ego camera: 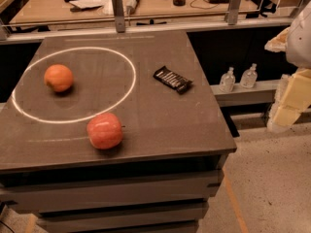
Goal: Move rxbar chocolate near apple
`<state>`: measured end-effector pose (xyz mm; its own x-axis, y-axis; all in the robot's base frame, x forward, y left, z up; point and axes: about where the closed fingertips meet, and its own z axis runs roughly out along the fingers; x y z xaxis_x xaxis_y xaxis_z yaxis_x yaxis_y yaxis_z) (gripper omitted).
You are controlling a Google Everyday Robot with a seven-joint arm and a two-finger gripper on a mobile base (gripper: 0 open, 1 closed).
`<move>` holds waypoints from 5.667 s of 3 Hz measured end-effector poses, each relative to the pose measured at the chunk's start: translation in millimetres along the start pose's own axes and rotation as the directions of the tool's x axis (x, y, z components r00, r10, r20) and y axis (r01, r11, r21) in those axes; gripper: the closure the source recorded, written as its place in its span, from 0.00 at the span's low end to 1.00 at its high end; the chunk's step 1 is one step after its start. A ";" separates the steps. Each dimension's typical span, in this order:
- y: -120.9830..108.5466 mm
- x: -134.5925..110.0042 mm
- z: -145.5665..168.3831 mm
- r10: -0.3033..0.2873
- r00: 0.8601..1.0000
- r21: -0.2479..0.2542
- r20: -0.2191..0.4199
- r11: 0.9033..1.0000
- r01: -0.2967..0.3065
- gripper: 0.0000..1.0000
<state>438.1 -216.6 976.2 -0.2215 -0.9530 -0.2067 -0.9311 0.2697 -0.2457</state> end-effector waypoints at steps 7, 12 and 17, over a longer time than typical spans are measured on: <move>-71.3 -157.6 177.4 0.094 0.988 -0.192 0.125 0.979 -0.069 0.00; -80.0 -153.3 206.0 0.156 0.980 -0.326 0.120 0.939 -0.110 0.90; -82.5 -164.1 118.6 0.086 0.880 -0.315 0.467 0.946 0.074 1.00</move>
Offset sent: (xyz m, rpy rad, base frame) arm 0.0237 0.0399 -0.0097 -0.0237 -0.0010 0.1434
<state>585.7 -66.1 918.1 -0.1398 -0.7512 -0.6451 -0.9888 0.1406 0.0506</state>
